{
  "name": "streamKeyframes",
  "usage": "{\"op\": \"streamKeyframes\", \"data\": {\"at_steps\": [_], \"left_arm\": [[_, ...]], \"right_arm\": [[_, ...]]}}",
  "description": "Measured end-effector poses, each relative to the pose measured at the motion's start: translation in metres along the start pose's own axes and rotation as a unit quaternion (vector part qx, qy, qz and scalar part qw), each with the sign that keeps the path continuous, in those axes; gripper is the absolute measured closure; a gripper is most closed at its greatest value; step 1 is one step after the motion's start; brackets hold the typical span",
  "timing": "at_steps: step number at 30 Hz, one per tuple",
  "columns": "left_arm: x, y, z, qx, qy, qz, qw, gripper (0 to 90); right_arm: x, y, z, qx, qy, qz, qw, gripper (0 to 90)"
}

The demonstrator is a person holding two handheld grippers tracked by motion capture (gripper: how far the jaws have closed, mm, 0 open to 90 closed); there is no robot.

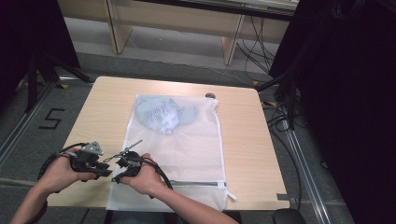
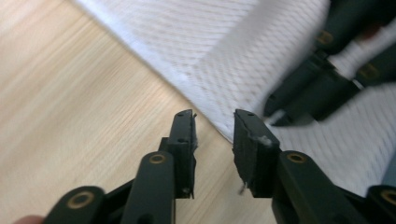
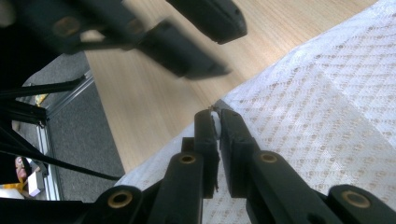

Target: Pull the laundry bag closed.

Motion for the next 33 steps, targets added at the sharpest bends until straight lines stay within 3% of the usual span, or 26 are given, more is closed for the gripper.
{"op": "streamKeyframes", "data": {"at_steps": [1,2,3,4,6,9,12,13,18,19,20,22,24,26,31,32,33], "left_arm": [[0.0,0.001,-0.002,0.003,0.0,0.023,0.9997,73.6],[-0.001,0.002,-0.003,-0.003,-0.002,0.045,0.999,75.6],[-0.002,0.004,-0.003,-0.012,-0.002,0.074,0.9972,78.8],[-0.002,0.006,-0.004,-0.02,0.007,0.11,0.9937,81.7],[-0.001,0.011,-0.005,-0.037,0.004,0.132,0.9905,84.2],[0.002,0.019,-0.012,-0.025,0.007,0.161,0.9867,85.9],[0.002,0.02,-0.014,-0.033,-0.005,0.154,0.9874,86.9],[0.001,0.02,-0.015,-0.03,-0.005,0.153,0.9877,87.1],[0.0,0.02,-0.019,-0.046,-0.002,0.156,0.9867,88.8],[0.0,0.02,-0.019,-0.052,-0.002,0.151,0.9872,89.0],[-0.001,0.02,-0.02,-0.055,-0.006,0.146,0.9878,89.1],[-0.001,0.021,-0.022,-0.052,-0.006,0.15,0.9872,89.2],[-0.001,0.02,-0.022,-0.054,-0.012,0.146,0.9878,89.3],[-0.001,0.021,-0.022,-0.055,-0.011,0.154,0.9864,89.3],[-0.001,0.024,-0.019,-0.062,-0.016,0.167,0.9838,89.4],[-0.001,0.026,-0.02,-0.061,-0.011,0.172,0.9831,89.4],[-0.001,0.024,-0.02,-0.065,-0.019,0.163,0.9843,89.4]], "right_arm": [[0.0,0.001,0.0,-0.004,0.003,0.007,1.0,86.4],[0.001,0.0,0.0,-0.006,-0.004,-0.003,1.0,86.4],[0.001,-0.001,0.0,-0.004,-0.004,-0.002,1.0,86.4],[0.001,-0.002,-0.001,-0.006,0.0,-0.001,1.0,86.4],[0.002,-0.003,-0.002,-0.007,-0.002,-0.003,1.0,86.5],[0.003,-0.002,-0.001,0.009,0.004,0.001,1.0,86.5],[0.004,-0.002,-0.002,0.002,0.0,-0.003,1.0,86.5],[0.004,-0.004,-0.002,0.0,-0.002,-0.016,0.9999,86.6],[0.004,-0.004,-0.002,0.013,0.009,-0.009,0.9998,86.6],[0.005,-0.005,-0.002,0.018,0.003,-0.013,0.9997,86.6],[0.005,-0.004,-0.003,0.017,0.009,-0.002,0.9998,86.6],[0.005,-0.005,-0.002,0.008,0.005,-0.012,0.9999,86.6],[0.005,-0.005,-0.003,0.019,0.015,-0.001,0.9997,86.6],[0.004,-0.006,-0.003,0.009,0.021,-0.01,0.9997,86.6],[0.006,-0.004,-0.003,0.015,0.017,0.007,0.9997,86.6],[0.006,-0.006,-0.003,0.012,0.017,-0.005,0.9998,86.6],[0.006,-0.007,-0.003,0.014,0.014,-0.007,0.9998,86.6]]}}
Point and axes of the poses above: each handheld gripper's, and its own axes: z roughly backward along the jaws, x roughly out of its underside, y roughly to its right, the point moved 3 cm from there along -z, roughly forward along the jaws, and after that the axes turned 15 degrees about z, right-handed, at the moved point
